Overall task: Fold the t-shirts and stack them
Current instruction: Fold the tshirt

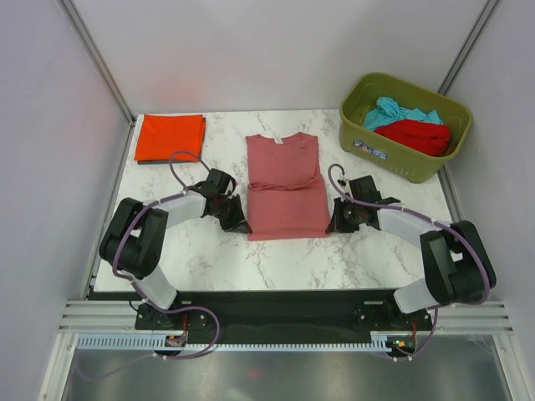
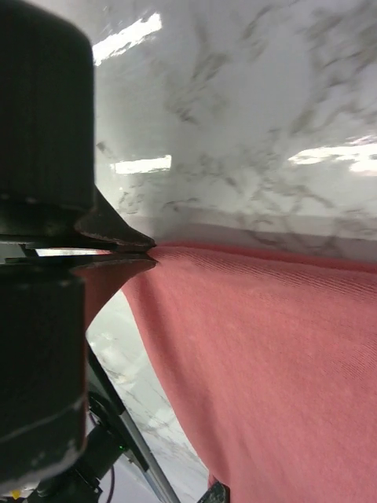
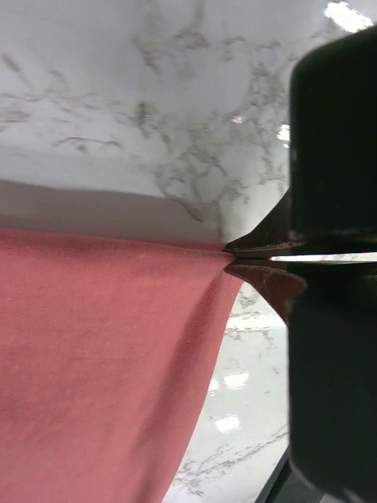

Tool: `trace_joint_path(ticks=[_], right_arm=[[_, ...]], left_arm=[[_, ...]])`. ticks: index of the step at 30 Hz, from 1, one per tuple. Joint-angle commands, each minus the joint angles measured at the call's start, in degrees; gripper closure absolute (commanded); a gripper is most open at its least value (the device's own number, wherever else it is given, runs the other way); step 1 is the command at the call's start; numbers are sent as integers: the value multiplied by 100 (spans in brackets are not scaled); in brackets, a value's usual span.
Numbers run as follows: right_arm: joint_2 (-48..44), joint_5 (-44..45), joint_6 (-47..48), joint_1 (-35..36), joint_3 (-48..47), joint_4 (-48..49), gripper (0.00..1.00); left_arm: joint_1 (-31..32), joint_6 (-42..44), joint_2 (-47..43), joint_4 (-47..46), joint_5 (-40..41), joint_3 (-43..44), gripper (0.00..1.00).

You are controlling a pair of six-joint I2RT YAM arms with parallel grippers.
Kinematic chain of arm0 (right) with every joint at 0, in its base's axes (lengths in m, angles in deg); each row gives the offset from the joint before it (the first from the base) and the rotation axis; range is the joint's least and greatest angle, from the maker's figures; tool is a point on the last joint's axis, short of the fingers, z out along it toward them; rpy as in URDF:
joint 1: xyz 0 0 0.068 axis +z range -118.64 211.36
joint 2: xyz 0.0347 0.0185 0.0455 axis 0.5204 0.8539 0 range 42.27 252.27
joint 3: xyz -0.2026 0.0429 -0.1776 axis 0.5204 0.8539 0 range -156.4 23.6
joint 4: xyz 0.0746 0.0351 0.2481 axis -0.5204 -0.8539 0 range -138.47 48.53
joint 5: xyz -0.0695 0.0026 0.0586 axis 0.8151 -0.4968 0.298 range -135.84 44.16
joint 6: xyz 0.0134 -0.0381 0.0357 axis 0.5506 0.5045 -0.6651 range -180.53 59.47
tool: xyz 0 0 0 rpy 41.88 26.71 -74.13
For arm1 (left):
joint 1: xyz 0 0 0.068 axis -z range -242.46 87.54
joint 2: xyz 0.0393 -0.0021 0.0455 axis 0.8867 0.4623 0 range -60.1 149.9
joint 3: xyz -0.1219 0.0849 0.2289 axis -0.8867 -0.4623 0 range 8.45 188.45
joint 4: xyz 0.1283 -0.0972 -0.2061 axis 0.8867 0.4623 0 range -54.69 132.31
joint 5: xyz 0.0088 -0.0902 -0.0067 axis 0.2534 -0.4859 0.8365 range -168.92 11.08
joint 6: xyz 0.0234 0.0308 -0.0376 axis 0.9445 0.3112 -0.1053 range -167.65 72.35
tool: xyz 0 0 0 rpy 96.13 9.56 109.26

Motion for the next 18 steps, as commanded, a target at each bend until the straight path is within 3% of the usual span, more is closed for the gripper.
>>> trace_joint_path(ticks=[1, 4, 5, 9, 11, 16, 18], right_arm=[[-639, 216, -297, 45, 478, -141, 99], [-939, 233, -596, 229, 759, -115, 94], [-1044, 259, -709, 291, 813, -89, 87], [-1211, 750, -851, 300, 910, -360, 69], [-1316, 1006, -869, 300, 718, -780, 64], [-1703, 1235, -913, 317, -63, -1240, 65], [-1581, 1226, -965, 379, -232, -1082, 83]], left_arm=[[130, -170, -432, 111, 209, -397, 98], [201, -258, -660, 111, 253, -713, 98], [210, -276, -739, 119, 279, -792, 98], [210, -311, -1082, 146, 96, -881, 76], [201, -223, -1249, 259, -46, -750, 73], [201, -161, -1303, 550, 261, -47, 66], [201, -188, -1023, 550, 323, 207, 66]])
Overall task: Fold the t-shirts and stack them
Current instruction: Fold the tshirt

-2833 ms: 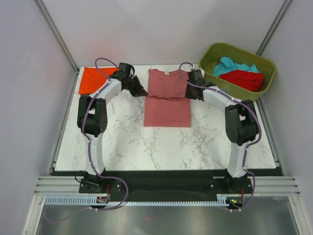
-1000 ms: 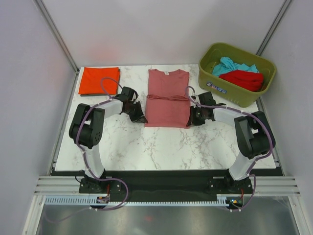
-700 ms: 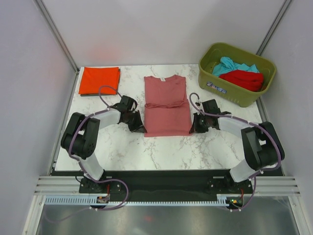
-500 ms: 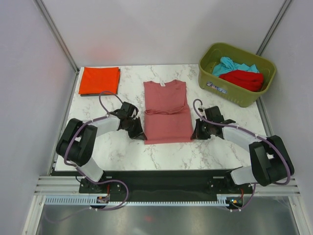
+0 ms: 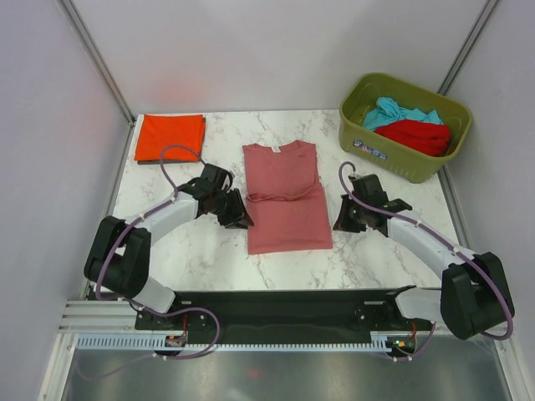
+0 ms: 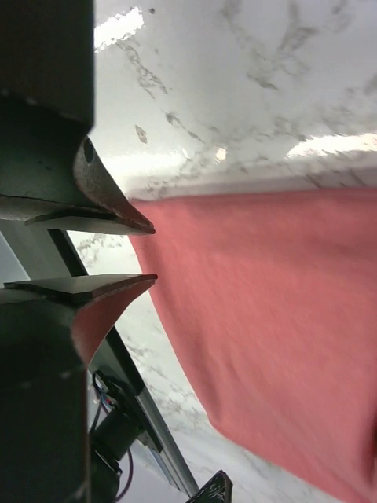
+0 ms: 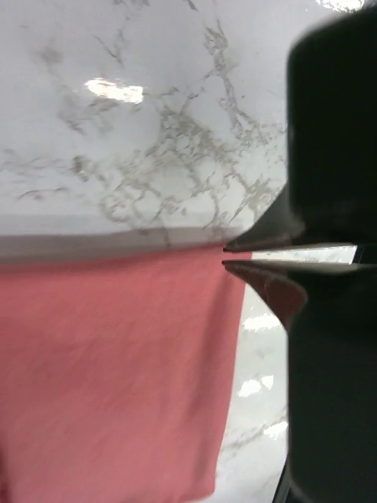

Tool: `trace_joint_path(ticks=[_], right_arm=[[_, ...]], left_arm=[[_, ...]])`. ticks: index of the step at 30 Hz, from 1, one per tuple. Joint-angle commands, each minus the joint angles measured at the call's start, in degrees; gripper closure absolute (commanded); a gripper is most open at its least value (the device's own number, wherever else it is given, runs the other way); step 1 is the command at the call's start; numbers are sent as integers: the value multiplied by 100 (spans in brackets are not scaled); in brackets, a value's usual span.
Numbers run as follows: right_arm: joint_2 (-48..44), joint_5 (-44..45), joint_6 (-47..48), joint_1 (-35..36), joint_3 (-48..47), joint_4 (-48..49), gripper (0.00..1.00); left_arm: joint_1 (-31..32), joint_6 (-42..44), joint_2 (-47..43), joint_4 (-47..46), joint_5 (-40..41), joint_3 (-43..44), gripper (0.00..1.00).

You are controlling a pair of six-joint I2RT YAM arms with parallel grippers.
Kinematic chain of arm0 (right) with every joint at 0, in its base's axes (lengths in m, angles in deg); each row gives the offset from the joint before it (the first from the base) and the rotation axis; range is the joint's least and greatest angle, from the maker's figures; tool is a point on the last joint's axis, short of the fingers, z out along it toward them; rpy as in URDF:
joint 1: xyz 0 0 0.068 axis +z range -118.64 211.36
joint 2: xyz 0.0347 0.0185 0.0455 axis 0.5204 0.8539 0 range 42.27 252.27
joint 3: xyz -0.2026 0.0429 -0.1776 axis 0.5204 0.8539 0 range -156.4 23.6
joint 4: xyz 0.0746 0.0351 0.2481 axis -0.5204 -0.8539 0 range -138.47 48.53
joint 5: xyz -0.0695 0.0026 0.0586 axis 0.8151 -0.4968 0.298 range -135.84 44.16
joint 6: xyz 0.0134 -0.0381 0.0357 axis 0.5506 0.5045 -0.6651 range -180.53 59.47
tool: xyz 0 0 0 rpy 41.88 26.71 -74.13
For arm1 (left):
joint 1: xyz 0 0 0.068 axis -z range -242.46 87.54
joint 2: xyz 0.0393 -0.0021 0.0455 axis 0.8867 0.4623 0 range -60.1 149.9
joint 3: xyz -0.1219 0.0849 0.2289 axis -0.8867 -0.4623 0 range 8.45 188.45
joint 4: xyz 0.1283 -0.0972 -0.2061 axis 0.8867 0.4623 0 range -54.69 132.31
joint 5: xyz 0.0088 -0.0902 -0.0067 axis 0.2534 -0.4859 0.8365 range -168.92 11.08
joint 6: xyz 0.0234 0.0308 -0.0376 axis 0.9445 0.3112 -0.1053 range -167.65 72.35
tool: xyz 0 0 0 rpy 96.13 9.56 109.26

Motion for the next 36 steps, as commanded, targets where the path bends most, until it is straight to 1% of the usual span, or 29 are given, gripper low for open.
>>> trace_joint_path(ticks=[1, 2, 3, 6, 8, 11, 14, 16, 22, 26, 27, 31, 36], right_arm=[[-5, 219, -192, 145, -660, 107, 92], [170, 201, -192, 198, -723, 352, 100], [267, 209, -201, 259, -784, 450, 100], [750, 349, -210, 532, -1197, 670, 100], [1118, 438, -218, 716, -1487, 836, 100], [1707, 464, -113, 822, -1952, 820, 100], [2095, 613, -34, 822, -2331, 776, 100], [2271, 736, 10, 822, -2567, 767, 100], [3175, 851, 186, 822, -3279, 671, 100], [3519, 1062, 318, 822, -3737, 627, 100], [3581, 1140, 344, 814, -3825, 627, 100], [3906, 1203, 379, 779, -4229, 557, 100], [3819, 1378, 406, 778, -4248, 469, 100]], left_arm=[[-11, 46, 246, 65, 216, 549, 66], [-2, 46, 369, 65, 199, 646, 68], [-2, 63, 605, 65, 181, 812, 71], [7, 81, 800, 65, 312, 1094, 75], [7, 90, 949, 56, 400, 1314, 75], [7, 116, 1248, 65, 497, 1647, 76], [7, 82, 1485, 74, 549, 1824, 76], [7, 11, 1556, 65, 734, 1895, 76], [-81, -42, 1987, 82, 936, 2334, 76], [-221, -68, 2189, 82, 1033, 2589, 76], [-265, -68, 2242, 82, 1164, 2703, 75], [-415, -103, 2549, 100, 1218, 2932, 75], [-494, -51, 2445, 126, 1367, 3064, 74]])
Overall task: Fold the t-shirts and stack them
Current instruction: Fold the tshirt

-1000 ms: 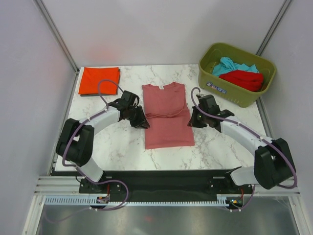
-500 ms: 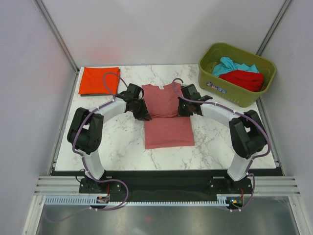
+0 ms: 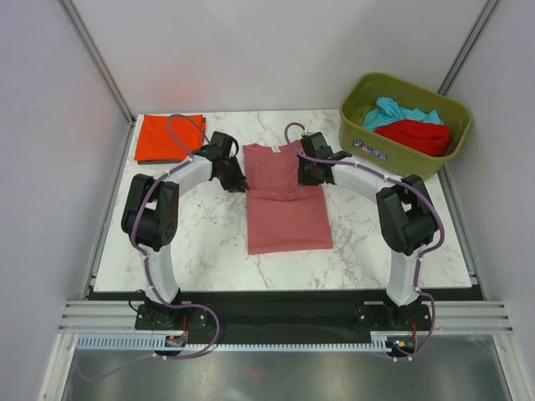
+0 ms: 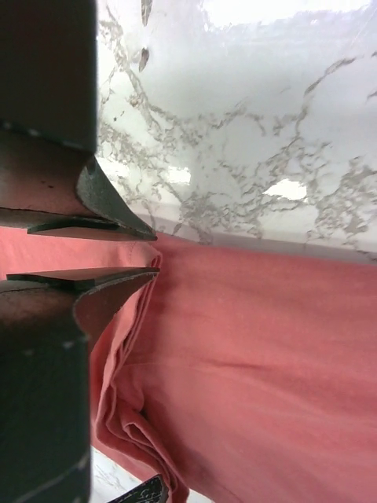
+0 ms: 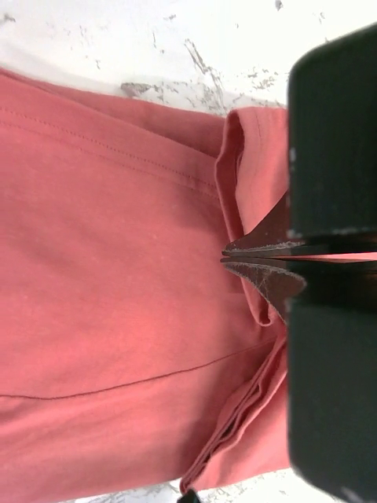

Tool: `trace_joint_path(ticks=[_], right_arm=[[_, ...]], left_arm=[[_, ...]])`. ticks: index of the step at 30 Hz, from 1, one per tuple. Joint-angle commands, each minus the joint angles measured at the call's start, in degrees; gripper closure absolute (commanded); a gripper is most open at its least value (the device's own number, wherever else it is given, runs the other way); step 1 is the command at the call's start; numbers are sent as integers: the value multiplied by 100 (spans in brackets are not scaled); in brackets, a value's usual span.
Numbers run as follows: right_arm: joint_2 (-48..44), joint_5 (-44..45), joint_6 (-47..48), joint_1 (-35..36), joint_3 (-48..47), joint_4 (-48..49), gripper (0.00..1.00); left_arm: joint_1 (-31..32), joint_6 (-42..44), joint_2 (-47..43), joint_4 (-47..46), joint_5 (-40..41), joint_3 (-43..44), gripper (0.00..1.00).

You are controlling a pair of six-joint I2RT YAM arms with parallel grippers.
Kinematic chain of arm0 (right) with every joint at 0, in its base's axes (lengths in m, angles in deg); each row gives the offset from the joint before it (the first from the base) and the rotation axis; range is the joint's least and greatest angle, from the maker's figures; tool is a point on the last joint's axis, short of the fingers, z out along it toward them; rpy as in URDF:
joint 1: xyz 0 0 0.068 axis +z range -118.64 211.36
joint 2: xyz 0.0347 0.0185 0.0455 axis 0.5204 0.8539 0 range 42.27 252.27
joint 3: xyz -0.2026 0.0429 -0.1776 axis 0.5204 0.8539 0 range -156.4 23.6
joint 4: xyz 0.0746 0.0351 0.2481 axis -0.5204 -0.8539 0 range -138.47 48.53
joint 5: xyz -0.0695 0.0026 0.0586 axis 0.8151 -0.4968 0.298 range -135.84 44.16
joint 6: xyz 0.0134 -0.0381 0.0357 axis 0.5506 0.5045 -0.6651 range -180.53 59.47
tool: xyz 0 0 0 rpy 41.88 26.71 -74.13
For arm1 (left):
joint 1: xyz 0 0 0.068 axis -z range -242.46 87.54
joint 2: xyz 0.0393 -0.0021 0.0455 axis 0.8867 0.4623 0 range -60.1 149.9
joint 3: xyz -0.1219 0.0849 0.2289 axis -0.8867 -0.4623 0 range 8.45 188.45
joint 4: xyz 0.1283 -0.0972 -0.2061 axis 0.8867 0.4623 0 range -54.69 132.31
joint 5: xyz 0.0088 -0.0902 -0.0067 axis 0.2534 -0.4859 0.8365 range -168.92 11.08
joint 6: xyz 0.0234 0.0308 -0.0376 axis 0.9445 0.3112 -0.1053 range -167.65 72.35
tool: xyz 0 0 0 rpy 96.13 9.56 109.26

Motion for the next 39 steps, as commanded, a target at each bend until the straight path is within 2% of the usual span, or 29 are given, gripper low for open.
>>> trace_joint_path(ticks=[1, 7, 12, 13, 16, 18, 19, 28, 39], right_arm=[[-172, 268, 98, -17, -169, -100, 100], [-717, 338, 220, -69, 103, -258, 100], [-972, 119, 431, -307, 253, -416, 83], [-973, 41, 597, -377, 253, -469, 77], [-868, -232, 1009, -552, 305, -548, 70], [-806, -931, 1239, -754, 472, -435, 65], [-797, -997, 1327, -808, 525, -356, 64], [-498, -1893, 2241, -1300, 447, -346, 57], [248, -2509, 2356, -1485, 121, -206, 58]], left_arm=[[-33, -14, -146, -14, 239, 227, 73], [-33, 179, -717, -22, 222, -300, 68], [-15, 338, -788, -31, -103, -555, 67], [-15, 364, -779, -22, -112, -573, 66], [-6, 409, -683, -22, -68, -617, 58], [2, 461, -595, -22, -42, -608, 53], [2, 470, -577, -31, -42, -591, 52], [46, 848, -94, -31, -217, -169, 50], [46, 936, 232, -75, -358, 113, 52]])
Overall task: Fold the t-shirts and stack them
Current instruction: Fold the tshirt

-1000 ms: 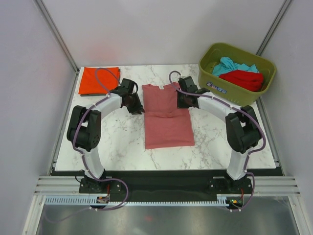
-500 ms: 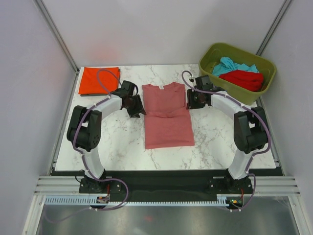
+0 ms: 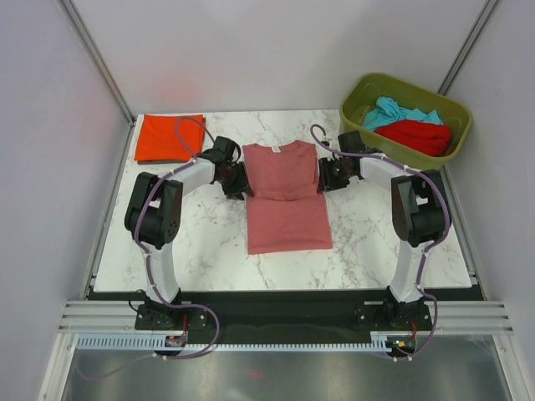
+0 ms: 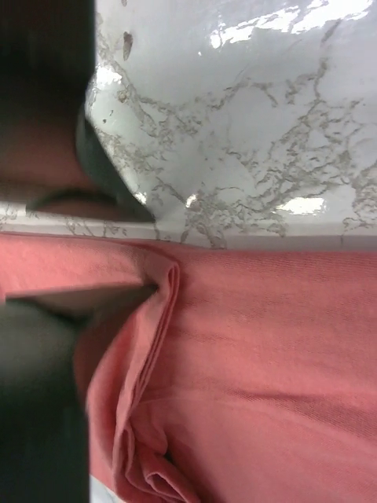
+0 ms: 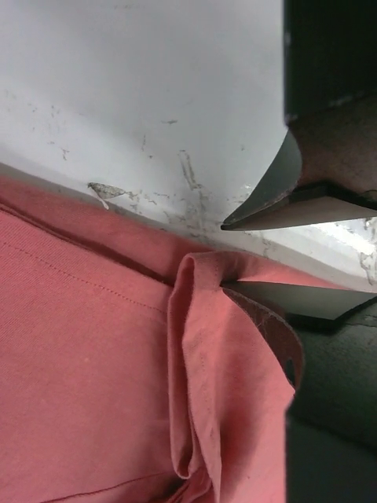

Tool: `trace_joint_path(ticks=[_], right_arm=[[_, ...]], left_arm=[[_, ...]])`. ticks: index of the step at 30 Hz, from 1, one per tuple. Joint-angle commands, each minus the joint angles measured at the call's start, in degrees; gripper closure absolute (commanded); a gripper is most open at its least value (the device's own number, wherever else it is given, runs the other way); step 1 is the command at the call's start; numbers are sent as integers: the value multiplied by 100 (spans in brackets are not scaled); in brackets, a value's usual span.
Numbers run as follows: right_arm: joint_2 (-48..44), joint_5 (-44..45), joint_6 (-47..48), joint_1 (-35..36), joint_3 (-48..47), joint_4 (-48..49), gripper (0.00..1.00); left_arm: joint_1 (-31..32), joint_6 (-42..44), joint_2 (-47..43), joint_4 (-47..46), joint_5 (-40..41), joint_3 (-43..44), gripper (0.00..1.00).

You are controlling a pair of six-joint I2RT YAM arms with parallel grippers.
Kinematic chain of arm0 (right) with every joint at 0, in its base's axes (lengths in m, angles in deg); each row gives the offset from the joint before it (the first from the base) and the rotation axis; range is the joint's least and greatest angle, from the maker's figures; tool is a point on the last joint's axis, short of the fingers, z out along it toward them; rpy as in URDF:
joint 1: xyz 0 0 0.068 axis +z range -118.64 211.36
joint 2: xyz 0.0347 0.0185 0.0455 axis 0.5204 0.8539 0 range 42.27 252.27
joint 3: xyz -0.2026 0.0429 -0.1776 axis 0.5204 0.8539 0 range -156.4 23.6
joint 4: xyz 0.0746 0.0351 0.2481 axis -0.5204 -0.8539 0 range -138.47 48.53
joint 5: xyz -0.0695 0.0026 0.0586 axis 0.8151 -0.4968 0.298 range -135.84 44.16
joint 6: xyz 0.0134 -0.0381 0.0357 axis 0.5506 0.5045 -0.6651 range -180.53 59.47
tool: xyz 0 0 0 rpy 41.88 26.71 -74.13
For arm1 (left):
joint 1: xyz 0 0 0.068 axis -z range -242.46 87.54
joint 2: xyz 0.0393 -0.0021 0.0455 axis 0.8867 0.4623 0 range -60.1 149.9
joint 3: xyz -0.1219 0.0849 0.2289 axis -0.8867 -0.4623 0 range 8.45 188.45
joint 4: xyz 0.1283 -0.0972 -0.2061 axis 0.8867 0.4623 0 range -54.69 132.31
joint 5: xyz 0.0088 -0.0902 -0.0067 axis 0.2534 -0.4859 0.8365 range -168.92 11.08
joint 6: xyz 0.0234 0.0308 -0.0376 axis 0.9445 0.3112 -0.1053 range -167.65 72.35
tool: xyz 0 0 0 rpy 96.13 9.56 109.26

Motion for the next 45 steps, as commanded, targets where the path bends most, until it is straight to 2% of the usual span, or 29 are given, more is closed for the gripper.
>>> trace_joint_path(ticks=[1, 2, 3, 4, 5, 6, 10, 19, 20, 21, 22, 24, 25, 27, 28, 31, 34, 37, 41, 42, 45], right_arm=[[162, -330, 136, -34, -229, 218, 61], [179, -313, 101, -34, -194, 271, 66], [197, -173, 48, -60, -167, 315, 84], [197, -50, -65, -77, -141, 420, 92], [188, 38, -154, -112, -45, 473, 99], [162, 257, -250, -208, 8, 543, 100], [100, 303, -532, -482, 255, 719, 100], [100, -13, -699, -491, 343, 878, 100], [100, -109, -734, -482, 308, 887, 100], [74, -162, -761, -473, 290, 896, 93], [48, -189, -848, -464, 264, 896, 89], [-144, -163, -927, -421, 220, 826, 74], [-233, -119, -1024, -420, 202, 773, 71], [-530, 21, -1130, -394, 150, 589, 63], [-654, 91, -1226, -377, 149, 397, 63], [-1094, 224, -1253, -149, 211, 158, 63], [-1314, 198, -1341, 203, 342, 25, 73], [-1438, 136, -1473, 546, 641, 236, 77], [-1202, -327, -1648, 827, 1027, 753, 76], [-1131, -487, -1736, 828, 1115, 1120, 76], [-745, -550, -1772, 845, 1344, 1396, 75]], left_arm=[[18, 261, 72, -110, -103, 222, 63], [18, 261, 81, -119, -85, 231, 73], [18, 234, 90, -110, -50, 231, 83], [9, 191, 81, -93, 72, 205, 98], [-8, 25, 72, -92, 160, 161, 98], [-26, -72, 11, -92, 222, 56, 98], [-79, -311, 45, -92, 469, -16, 98], [-123, -610, 116, -40, 531, 54, 98], [-123, -514, 107, -31, 356, 98, 98], [-123, -478, 55, -31, 276, 142, 98], [-123, -452, 2, -22, 171, 186, 94], [-123, -416, -242, -5, 135, 204, 77], [-123, -416, -322, 30, 126, 213, 68], [-123, -407, -551, 92, 205, 213, 63], [-123, -399, -752, 188, 266, 196, 61], [-88, -425, -1121, 242, 188, 99, 61], [210, -425, -1255, 224, -31, 73, 61], [544, -513, -1185, 215, -216, 46, 63], [913, -627, -808, 171, -164, -120, 66], [949, -671, -772, 154, -68, -304, 67], [985, -864, -719, 154, 318, -778, 70]])
